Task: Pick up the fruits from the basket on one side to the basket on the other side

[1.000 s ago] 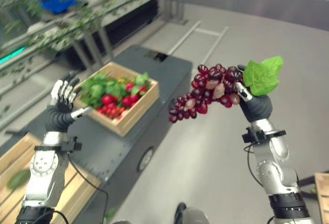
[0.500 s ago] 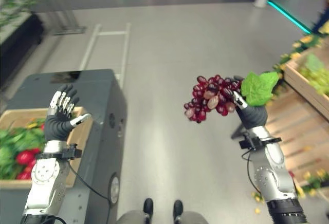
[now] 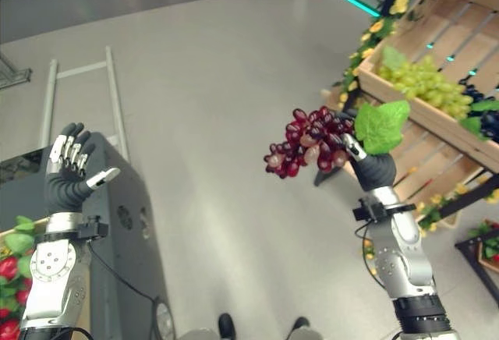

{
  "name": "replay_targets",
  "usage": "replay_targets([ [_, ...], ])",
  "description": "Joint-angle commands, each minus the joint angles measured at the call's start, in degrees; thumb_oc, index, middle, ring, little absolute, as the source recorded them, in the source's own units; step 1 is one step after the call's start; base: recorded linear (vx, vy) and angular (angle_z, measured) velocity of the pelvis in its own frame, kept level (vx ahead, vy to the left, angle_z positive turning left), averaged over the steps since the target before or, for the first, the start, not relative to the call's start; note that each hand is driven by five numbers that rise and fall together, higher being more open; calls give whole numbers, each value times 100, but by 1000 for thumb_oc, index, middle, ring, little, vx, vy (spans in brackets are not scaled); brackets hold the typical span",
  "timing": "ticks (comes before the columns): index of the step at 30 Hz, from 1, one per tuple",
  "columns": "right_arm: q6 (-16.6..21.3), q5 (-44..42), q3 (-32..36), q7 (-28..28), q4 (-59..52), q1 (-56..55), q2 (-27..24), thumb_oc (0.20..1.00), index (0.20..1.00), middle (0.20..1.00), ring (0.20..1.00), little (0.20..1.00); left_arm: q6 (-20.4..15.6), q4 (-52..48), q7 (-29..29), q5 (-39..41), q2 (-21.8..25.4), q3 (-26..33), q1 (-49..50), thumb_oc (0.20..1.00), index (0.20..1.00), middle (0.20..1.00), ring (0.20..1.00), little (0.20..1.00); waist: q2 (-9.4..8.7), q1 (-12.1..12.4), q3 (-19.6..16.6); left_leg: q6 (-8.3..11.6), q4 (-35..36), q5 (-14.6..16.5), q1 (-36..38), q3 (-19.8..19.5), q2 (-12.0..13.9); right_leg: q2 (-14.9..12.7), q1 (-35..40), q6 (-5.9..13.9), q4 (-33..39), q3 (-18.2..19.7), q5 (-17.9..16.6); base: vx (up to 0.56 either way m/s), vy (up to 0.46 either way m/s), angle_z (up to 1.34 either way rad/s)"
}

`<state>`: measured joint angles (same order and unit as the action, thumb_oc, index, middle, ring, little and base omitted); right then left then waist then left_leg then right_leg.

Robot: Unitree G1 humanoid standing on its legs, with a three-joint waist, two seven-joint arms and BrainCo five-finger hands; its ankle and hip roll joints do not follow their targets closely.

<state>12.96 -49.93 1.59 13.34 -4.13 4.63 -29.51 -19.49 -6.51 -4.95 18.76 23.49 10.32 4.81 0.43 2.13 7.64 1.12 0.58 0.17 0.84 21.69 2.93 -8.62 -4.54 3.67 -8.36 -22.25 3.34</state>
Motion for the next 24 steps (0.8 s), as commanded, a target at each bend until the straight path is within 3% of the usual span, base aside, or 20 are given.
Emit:
replay_targets([
  [1,349,-126,354,51,-392,383,-76,200,200,200,200,200,-339,-358,-15,-91,222,182,-116,1000,1000,1000,1000,1000,-151,-113,-205,-6,-498,640,20,-230,-307,187,86,298,84,213,180,78,-146,-29],
  [5,316,-201,476,20,-377,310,-164,200,200,200,200,200,-286,-311,6,-47,147,92,-109,1000,1000,1000,1000,1000,-182,-199,-233,80,-660,674,56,-235,-189,297,201,223,178,282,235,56,-171,-12],
  [7,330,-228,502,1,-339,336,-182,200,200,200,200,200,-272,-295,30,-34,139,80,-118,1000,1000,1000,1000,1000,-249,-210,-205,207,-1105,666,-67,-205,-30,368,301,164,315,339,252,26,-216,-3],
  [11,388,-381,519,-35,-360,344,-174,200,200,200,200,200,-258,-255,37,37,169,32,-150,1000,1000,1000,1000,1000,-430,-122,41,607,-2440,-24,-614,-358,478,490,531,-81,381,474,336,-6,-222,-5],
  [13,393,-397,466,-96,-352,395,-163,200,200,200,200,200,-244,-218,-47,11,148,-12,-191,1000,1000,1000,1000,1000,-490,-38,126,577,-2723,-7,-883,-717,339,510,514,-164,363,560,346,-3,-110,-22],
  [16,404,-363,433,-137,-295,405,-127,200,200,200,200,200,-224,-208,-102,-13,85,-32,-123,1000,1000,1000,1000,1000,-485,63,116,350,-2090,333,-1177,-1181,-34,538,569,-88,423,694,362,73,8,-22],
  [17,421,-372,448,-134,-293,410,-98,200,200,200,200,200,-221,-207,-104,-17,82,-14,-69,1000,1000,1000,1000,1000,-458,104,94,299,-1626,295,-1178,-1369,-94,573,582,-48,445,747,364,67,40,-18],
  [18,421,-372,448,-134,-293,409,-98,200,200,200,200,200,-221,-207,-104,-17,82,-14,-69,1000,1000,1000,1000,1000,-462,103,90,299,-1608,283,-1175,-1368,-100,569,579,-48,448,747,361,147,85,-27],
  [19,470,-336,375,-145,-204,444,-64,200,200,200,200,200,-223,-196,-141,-59,102,-4,-1,1000,1000,1000,1000,1000,-384,230,73,286,-920,2,-1249,-1887,-262,689,637,-3,486,913,373,137,74,-27],
  [20,491,-289,321,-165,-163,474,-69,200,200,200,200,200,-218,-190,-160,-76,110,-17,-25,1000,1000,1000,1000,1000,-379,263,90,306,-823,-150,-1319,-2054,-341,705,664,6,480,997,382,176,98,-51],
  [24,468,-216,307,-166,-146,439,46,200,200,200,200,200,-249,-198,-57,-61,117,58,129,1000,1000,1000,1000,1000,-365,236,-76,120,-558,28,-1006,-2016,-483,658,688,72,504,1191,417,164,145,-80],
])
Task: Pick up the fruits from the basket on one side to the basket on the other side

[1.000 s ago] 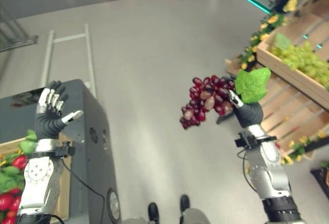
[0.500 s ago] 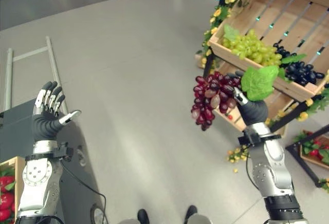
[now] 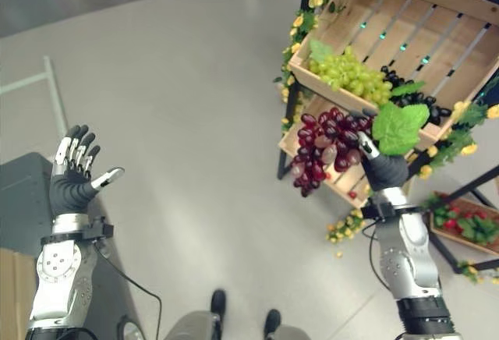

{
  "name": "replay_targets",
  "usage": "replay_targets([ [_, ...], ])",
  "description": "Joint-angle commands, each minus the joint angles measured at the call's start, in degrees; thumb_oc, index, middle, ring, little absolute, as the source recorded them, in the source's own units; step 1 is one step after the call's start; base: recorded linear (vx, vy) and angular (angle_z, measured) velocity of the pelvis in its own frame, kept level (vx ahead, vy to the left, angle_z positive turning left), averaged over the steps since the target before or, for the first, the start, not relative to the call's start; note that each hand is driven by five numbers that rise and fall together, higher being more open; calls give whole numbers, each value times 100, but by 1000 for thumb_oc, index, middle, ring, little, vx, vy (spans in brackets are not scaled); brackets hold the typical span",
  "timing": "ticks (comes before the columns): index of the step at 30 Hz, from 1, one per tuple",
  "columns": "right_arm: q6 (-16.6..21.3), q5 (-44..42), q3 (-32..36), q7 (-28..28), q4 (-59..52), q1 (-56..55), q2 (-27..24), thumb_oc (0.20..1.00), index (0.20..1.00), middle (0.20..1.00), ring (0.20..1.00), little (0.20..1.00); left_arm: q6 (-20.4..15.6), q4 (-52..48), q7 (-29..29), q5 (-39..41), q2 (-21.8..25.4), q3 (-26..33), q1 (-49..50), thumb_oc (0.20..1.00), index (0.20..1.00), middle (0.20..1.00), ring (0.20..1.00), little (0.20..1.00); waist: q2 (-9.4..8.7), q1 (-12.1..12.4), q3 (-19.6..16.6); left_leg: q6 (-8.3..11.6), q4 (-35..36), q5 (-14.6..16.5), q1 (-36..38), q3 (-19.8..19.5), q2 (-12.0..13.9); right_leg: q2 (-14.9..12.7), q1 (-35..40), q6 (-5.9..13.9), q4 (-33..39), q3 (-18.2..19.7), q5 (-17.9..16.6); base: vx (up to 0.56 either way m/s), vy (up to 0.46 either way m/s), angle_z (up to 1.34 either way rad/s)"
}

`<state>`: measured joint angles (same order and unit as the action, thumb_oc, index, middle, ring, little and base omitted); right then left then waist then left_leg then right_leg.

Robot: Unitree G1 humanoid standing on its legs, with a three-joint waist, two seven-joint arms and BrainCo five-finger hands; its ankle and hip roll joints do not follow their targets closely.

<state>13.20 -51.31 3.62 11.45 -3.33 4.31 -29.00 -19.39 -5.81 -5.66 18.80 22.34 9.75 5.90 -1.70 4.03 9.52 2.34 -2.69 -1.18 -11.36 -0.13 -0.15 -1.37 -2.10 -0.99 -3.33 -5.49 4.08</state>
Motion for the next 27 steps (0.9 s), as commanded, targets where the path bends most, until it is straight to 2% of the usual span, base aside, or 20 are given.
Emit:
replay_targets([
  [1,422,-19,106,5,-219,434,34,200,200,200,200,200,-253,-276,20,-66,235,130,45,1000,1000,1000,1000,1000,-153,45,-302,-50,-197,205,286,215,-212,-110,430,577,-68,-434,357,206,197,-99],
  [2,417,24,118,-1,-220,415,70,200,200,200,200,200,-245,-291,19,-71,239,158,56,1000,1000,1000,1000,1000,-141,27,-326,-89,-198,245,338,261,-233,-144,408,610,-176,-409,385,195,211,-98],
  [4,406,69,141,4,-250,403,215,200,200,200,200,200,-220,-252,15,-94,279,174,52,1000,1000,1000,1000,1000,-101,-17,-332,-245,-184,397,512,375,-270,-288,133,767,-905,-287,408,165,226,-53],
  [6,396,196,180,-11,-279,387,267,200,200,200,200,200,-212,-230,43,-138,324,158,45,1000,1000,1000,1000,1000,-61,-121,-246,-363,-191,486,688,441,-328,-473,-215,1040,-1654,-218,-76,116,229,-27],
  [7,407,283,113,-50,-257,465,289,200,200,200,200,200,-224,-239,36,-136,357,100,19,1000,1000,1000,1000,1000,60,-196,-120,-459,-137,510,844,527,-272,-588,-518,1117,-2268,-263,-290,65,190,-38],
  [8,409,285,109,-52,-253,476,285,200,200,200,200,200,-227,-234,36,-135,353,104,12,1000,1000,1000,1000,1000,49,-182,-110,-462,-128,509,850,547,-285,-604,-555,1119,-2334,-236,-263,65,196,-30],
  [9,413,314,90,-55,-249,499,305,200,200,200,200,200,-227,-239,32,-178,387,97,27,1000,1000,1000,1000,1000,104,-202,-76,-471,-87,543,932,600,-251,-650,-688,1070,-2425,-382,-232,113,112,-22],
  [10,389,301,68,-50,-257,496,351,200,200,200,200,200,-238,-249,11,-192,382,117,37,1000,1000,1000,1000,1000,142,-219,-93,-431,20,585,1081,694,-246,-715,-926,1004,-2125,-596,-78,127,108,-36],
  [11,389,300,66,-50,-257,494,350,200,200,200,200,200,-239,-248,10,-192,381,117,39,1000,1000,1000,1000,1000,150,-222,-101,-424,36,587,1090,689,-234,-702,-914,998,-2106,-605,-77,155,51,-37],
  [12,386,282,91,-35,-276,475,332,200,200,200,200,200,-254,-260,10,-180,372,139,37,1000,1000,1000,1000,1000,146,-237,-113,-403,79,607,1145,692,-267,-677,-1018,947,-1796,-672,-21,139,-24,-29],
  [14,421,250,116,-48,-263,415,306,200,200,200,200,200,-266,-242,15,-151,374,138,28,1000,1000,1000,1000,1000,114,-286,-114,-331,89,690,1235,675,-289,-614,-1111,892,-927,-743,-194,220,-80,-7],
  [16,422,283,176,-81,-306,303,241,200,200,200,200,200,-223,-230,36,-175,376,126,-19,1000,1000,1000,1000,1000,87,-397,-97,-261,55,848,1419,666,-272,-596,-1183,954,-400,-689,-455,267,-138,-14],
  [20,409,243,306,-28,-403,156,218,200,200,200,200,200,-229,-139,69,-191,252,87,-24,1000,1000,1000,1000,1000,-3,-390,-232,-186,-134,1097,1562,629,-253,-577,-896,893,-226,-671,-509,277,-179,21],
  [21,432,225,359,-17,-429,119,202,200,200,200,200,200,-213,-131,63,-179,192,70,-24,1000,1000,1000,1000,1000,1,-395,-250,-79,-460,1171,1556,616,-194,-510,-744,836,-274,-686,-429,248,-195,28],
  [22,416,214,368,-30,-419,103,212,200,200,200,200,200,-205,-125,77,-157,164,66,-5,1000,1000,1000,1000,1000,-32,-384,-268,-33,-629,1126,1494,627,-175,-514,-677,798,-263,-726,-420,273,-325,32],
  [23,409,134,374,16,-473,42,172,200,200,200,200,200,-185,-129,111,-110,141,21,7,1000,1000,1000,1000,1000,-69,-353,-214,259,-1624,769,1189,589,50,-383,-339,633,-240,-809,-218,150,-251,31],
  [24,408,132,379,18,-474,43,173,200,200,200,200,200,-183,-130,111,-110,143,20,2,1000,1000,1000,1000,1000,-78,-368,-219,260,-1656,755,1144,573,42,-392,-351,626,-223,-826,-243,156,-301,47],
  [26,415,1,363,-3,-483,10,125,200,200,200,200,200,-162,-118,135,-1,124,-74,-47,1000,1000,1000,1000,1000,-195,-264,-61,468,-2590,236,674,467,169,-381,-114,451,-190,-876,-118,51,-230,47],
  [27,407,-26,363,-40,-464,-3,110,200,200,200,200,200,-162,-115,128,18,106,-104,-62,1000,1000,1000,1000,1000,-224,-238,5,459,-2752,284,499,406,134,-357,-49,395,-142,-911,-85,36,-207,22],
])
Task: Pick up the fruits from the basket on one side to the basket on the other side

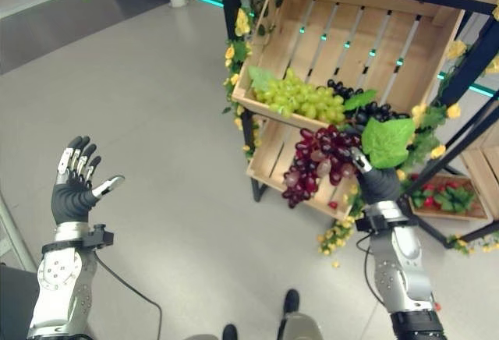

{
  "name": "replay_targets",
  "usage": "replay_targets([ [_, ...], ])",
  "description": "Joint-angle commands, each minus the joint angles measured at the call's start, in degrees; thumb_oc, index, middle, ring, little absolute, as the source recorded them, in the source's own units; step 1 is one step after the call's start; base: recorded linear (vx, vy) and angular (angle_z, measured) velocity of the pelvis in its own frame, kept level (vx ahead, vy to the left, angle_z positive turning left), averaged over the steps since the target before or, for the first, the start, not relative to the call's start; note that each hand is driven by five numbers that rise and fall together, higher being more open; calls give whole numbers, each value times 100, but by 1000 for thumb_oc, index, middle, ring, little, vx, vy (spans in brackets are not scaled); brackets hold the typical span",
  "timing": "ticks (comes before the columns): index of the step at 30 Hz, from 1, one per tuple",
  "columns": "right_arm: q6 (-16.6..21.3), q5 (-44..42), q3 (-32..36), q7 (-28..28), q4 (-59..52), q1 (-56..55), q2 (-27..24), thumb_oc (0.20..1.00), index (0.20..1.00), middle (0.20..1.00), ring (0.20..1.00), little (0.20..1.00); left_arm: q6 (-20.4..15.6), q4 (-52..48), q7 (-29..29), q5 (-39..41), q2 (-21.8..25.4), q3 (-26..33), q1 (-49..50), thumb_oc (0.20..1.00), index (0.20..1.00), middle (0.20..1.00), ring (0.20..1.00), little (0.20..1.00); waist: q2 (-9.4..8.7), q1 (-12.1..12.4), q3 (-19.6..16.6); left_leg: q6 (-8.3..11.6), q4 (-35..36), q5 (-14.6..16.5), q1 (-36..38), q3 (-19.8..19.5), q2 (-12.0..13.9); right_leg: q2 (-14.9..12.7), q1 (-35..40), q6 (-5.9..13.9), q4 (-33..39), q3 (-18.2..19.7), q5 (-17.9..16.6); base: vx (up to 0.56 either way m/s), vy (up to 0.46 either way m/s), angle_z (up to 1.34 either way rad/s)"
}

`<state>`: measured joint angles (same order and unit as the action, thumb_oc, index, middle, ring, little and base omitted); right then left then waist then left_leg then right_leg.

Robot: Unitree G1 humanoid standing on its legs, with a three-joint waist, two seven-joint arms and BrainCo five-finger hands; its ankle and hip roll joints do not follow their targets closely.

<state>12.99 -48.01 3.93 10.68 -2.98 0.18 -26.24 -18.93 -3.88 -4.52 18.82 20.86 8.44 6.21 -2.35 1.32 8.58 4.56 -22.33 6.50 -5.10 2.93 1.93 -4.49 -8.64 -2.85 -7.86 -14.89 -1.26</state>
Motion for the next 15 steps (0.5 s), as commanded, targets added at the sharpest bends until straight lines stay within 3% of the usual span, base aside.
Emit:
replay_targets([
  [1,435,-372,353,17,-510,381,-175,200,200,200,200,200,-211,-306,-12,21,226,-9,-110,1000,1000,1000,1000,1000,-185,36,119,178,-701,-389,-285,123,-73,-37,669,568,381,-18,476,55,-144,25],
  [3,450,-387,402,-26,-485,356,-149,200,200,200,200,200,-166,-285,-54,-37,219,-24,-103,1000,1000,1000,1000,1000,-209,42,71,38,56,-249,-469,234,-5,13,728,634,509,-63,497,123,-67,20],
  [5,468,-311,346,-47,-467,394,-142,200,200,200,200,200,-153,-277,-80,-95,237,1,-31,1000,1000,1000,1000,1000,-109,82,5,-68,1114,-368,-376,189,76,139,717,698,502,-26,521,168,29,19],
  [8,419,-210,204,-57,-393,488,-116,200,200,200,200,200,-159,-205,-39,-127,254,-3,64,1000,1000,1000,1000,1000,-112,136,-11,-142,1296,-367,-193,-65,-188,86,699,719,353,106,554,127,41,-25],
  [15,431,45,186,-331,-344,694,-42,200,200,200,200,200,-67,-233,101,-74,318,-14,245,1000,1000,1000,1000,1000,-91,203,-143,-299,1662,-265,91,78,-273,26,681,698,250,113,704,104,44,-18],
])
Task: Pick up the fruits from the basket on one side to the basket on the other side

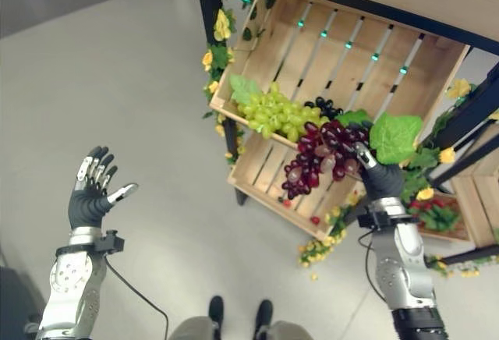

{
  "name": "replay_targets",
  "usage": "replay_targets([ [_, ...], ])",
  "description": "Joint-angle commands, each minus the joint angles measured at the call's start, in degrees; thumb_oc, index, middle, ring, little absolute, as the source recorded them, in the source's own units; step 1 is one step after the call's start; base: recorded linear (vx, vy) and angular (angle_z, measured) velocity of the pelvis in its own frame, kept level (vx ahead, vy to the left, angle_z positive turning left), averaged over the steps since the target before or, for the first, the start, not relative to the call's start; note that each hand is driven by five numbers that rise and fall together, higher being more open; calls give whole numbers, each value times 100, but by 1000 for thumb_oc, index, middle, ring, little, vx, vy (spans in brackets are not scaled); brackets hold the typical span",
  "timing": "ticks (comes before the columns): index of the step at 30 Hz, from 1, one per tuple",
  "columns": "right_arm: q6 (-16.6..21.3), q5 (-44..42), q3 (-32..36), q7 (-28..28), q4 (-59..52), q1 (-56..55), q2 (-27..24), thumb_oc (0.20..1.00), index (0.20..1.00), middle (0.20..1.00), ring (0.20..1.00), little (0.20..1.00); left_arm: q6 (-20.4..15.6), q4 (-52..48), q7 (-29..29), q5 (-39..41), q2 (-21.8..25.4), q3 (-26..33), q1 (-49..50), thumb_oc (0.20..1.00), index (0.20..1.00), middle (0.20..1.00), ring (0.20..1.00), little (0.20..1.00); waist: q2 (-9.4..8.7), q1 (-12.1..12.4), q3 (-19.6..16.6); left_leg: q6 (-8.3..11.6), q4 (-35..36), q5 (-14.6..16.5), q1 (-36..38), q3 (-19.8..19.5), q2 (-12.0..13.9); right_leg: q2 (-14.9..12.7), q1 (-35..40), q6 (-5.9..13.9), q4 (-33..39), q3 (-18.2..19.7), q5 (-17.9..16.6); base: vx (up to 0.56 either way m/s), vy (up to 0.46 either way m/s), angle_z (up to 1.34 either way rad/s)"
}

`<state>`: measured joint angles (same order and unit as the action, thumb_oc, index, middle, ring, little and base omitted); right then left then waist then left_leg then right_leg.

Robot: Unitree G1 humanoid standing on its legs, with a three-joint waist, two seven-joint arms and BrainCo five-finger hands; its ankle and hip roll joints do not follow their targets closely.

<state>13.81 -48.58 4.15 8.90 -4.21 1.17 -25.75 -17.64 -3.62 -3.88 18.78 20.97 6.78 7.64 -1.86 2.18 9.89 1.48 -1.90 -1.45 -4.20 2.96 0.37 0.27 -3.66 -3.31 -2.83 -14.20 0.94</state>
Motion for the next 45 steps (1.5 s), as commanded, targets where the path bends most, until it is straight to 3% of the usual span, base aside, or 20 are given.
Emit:
replay_targets([
  [1,364,134,119,-222,-152,685,-100,200,200,200,200,200,-185,-255,30,-68,321,117,130,1000,1000,1000,1000,1000,-143,144,-277,-7,-359,547,27,72,-125,-458,188,748,-257,41,490,76,18,8],
  [10,435,431,-307,-800,578,1811,-525,200,200,200,200,200,-104,-249,112,79,507,-237,203,1000,1000,1000,1000,1000,-178,324,-280,-11,-236,547,89,3,-129,-446,271,775,-72,-44,486,54,-10,6],
  [20,533,285,-858,-1621,1877,4020,-1312,200,200,200,200,200,-28,-216,63,383,789,-605,232,1000,1000,1000,1000,1000,-217,489,-293,12,-26,453,127,-101,-136,-417,316,795,47,-157,438,11,1,6],
  [35,347,605,-1491,-2227,3520,5707,-1740,200,200,200,200,200,27,-171,-77,524,970,-714,262,1000,1000,1000,1000,1000,-267,537,-298,18,-25,489,193,-129,-139,-401,372,813,49,-201,442,10,6,3],
  [36,302,635,-1535,-2211,3507,5711,-1748,376,376,376,376,376,30,-154,-75,529,961,-714,256,1000,1000,1000,1000,1000,-267,527,-292,18,-22,486,190,-126,-137,-399,366,813,44,-195,441,0,0,0],
  [37,273,726,-1562,-2253,3452,5697,-1752,1000,1000,1000,1000,1000,33,-148,-92,525,954,-722,252,1000,1000,1000,1000,1000,-264,515,-288,19,-16,484,191,-125,-136,-399,361,812,39,-193,442,0,0,0],
  [45,297,1070,-1440,-2396,3212,5400,-1726,1000,1000,1000,1000,1000,25,-149,-158,470,892,-711,270,1000,1000,1000,1000,1000,-254,494,-290,9,14,496,224,-138,-139,-408,384,818,52,-218,448,0,0,0],
])
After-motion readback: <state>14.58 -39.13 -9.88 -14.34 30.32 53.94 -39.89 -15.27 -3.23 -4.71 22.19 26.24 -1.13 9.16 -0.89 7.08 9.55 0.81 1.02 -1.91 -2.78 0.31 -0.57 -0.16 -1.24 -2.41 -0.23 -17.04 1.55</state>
